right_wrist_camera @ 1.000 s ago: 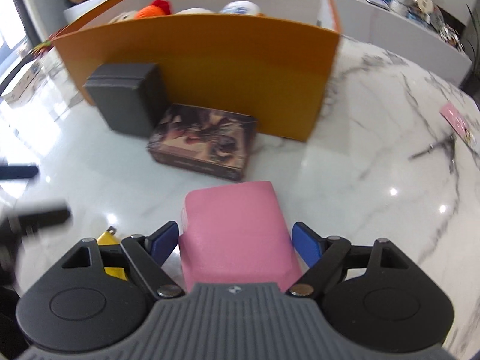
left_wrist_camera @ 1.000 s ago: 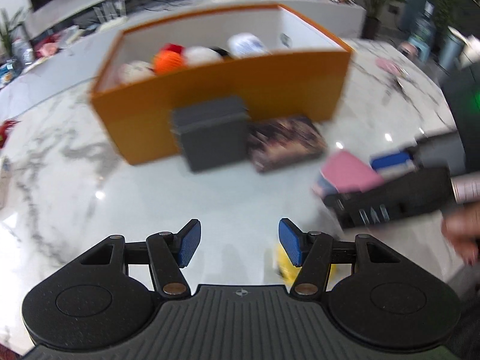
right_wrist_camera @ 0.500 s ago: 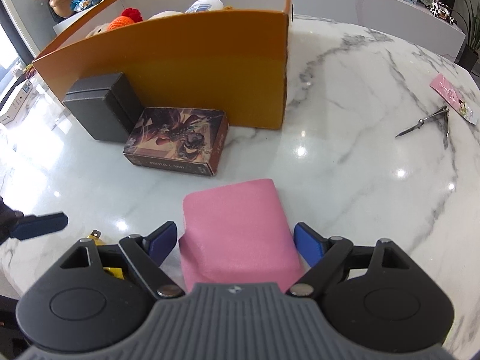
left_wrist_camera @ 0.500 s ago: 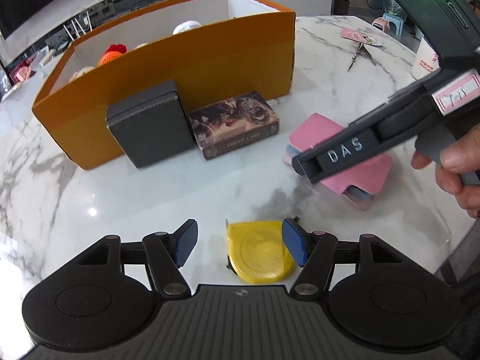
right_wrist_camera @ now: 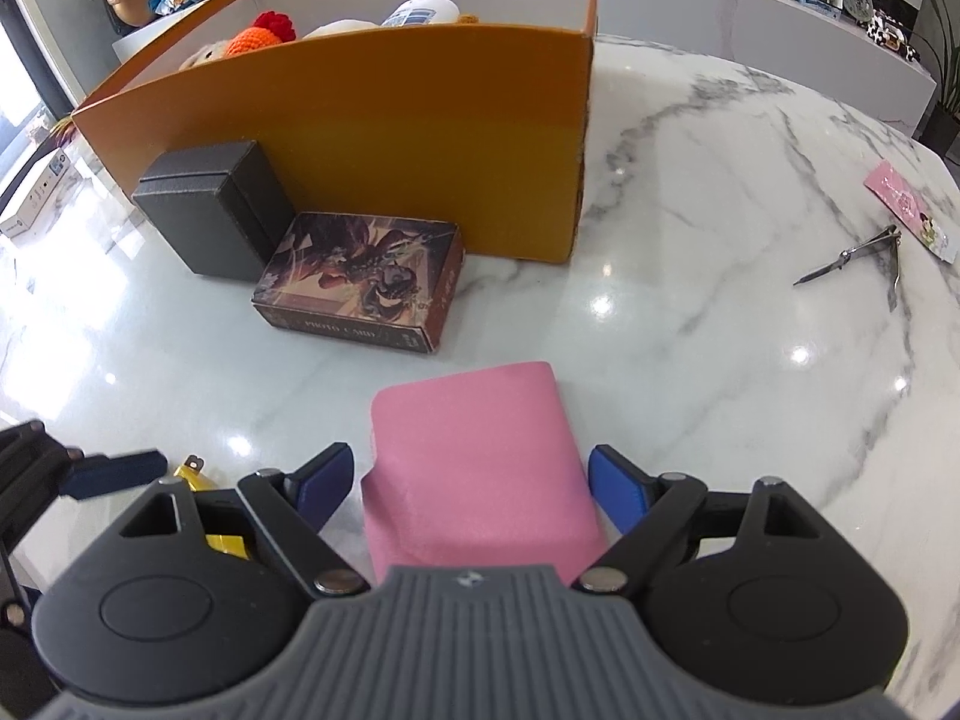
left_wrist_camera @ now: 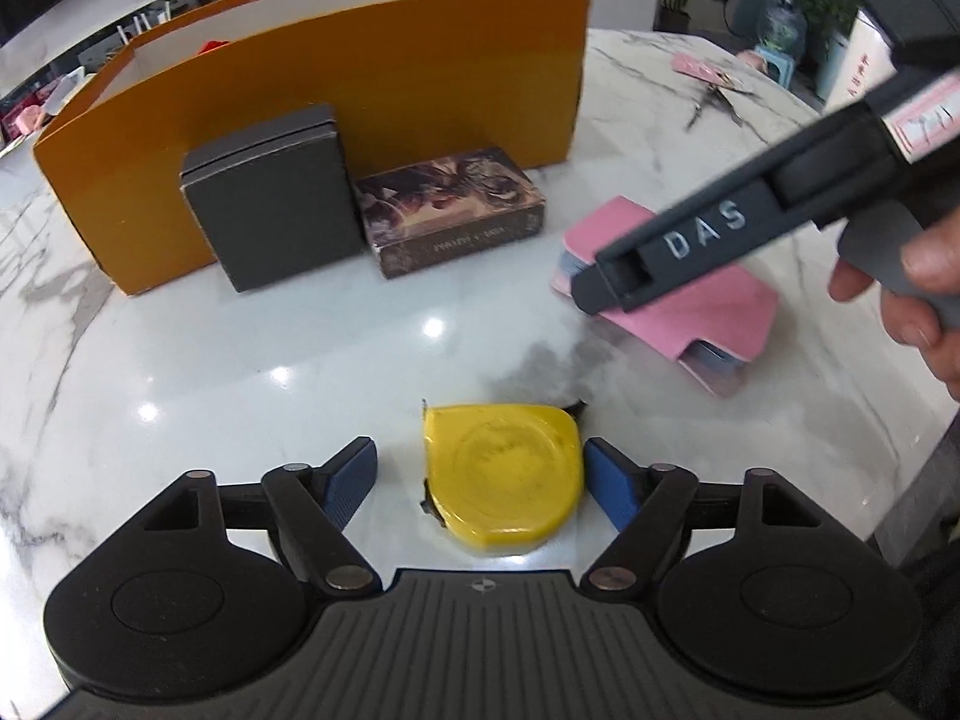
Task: Organize objects
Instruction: 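Grasp the yellow tape measure with the left tool while the right tool grasps the pink case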
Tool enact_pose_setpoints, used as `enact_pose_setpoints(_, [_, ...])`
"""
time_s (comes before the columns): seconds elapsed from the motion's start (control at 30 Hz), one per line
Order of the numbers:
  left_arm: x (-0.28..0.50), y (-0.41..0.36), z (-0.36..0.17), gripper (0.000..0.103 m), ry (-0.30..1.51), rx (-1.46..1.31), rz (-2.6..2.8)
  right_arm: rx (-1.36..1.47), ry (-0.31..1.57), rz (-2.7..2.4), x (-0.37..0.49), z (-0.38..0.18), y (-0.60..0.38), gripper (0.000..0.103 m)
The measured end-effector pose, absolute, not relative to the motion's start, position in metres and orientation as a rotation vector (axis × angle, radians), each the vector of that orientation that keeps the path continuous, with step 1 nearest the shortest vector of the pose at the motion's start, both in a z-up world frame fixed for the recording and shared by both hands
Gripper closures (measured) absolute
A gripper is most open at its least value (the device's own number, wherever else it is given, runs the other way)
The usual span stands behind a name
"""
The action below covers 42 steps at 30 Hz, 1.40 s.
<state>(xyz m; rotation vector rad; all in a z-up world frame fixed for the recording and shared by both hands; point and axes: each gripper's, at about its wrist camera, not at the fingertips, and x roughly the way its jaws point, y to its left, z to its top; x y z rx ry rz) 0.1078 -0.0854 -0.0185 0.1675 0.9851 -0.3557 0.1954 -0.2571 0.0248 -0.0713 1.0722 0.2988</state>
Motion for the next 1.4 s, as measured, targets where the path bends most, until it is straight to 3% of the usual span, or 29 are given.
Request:
enact_pose_setpoints(0.87, [0.096, -0.083, -0.025, 0.004, 0.893, 0.143, -0.340, -0.195, 1.086, 0.306, 0.190, 0.010, -0.247, 0.001])
enact_pose_setpoints(1.2, [0.097, -0.084, -0.025, 0.003, 0.887, 0.146, -0.343, -0.197, 1.085, 0.312, 0.191, 0.010, -0.250, 0.001])
enact_pose_setpoints(1.27, [0.097, -0.084, -0.024, 0.006, 0.894, 0.149, -0.351, -0.199, 1.089, 0.313, 0.191, 0.011, -0.251, 0.001])
enact_pose_setpoints(1.3, [0.097, -0.084, -0.023, 0.016, 0.895, 0.154, -0.362, -0.203, 1.092, 0.315, 0.191, 0.011, -0.251, 0.002])
enact_pose_setpoints(1.33, [0.097, -0.085, -0.021, 0.038, 0.890, 0.163, -0.376, -0.204, 1.091, 0.317, 0.191, 0.012, -0.252, 0.007])
enact_pose_setpoints(1.4, [0.098, -0.087, -0.018, 0.041, 0.907, 0.174, -0.390, -0.199, 1.075, 0.313, 0.192, 0.019, -0.254, 0.020])
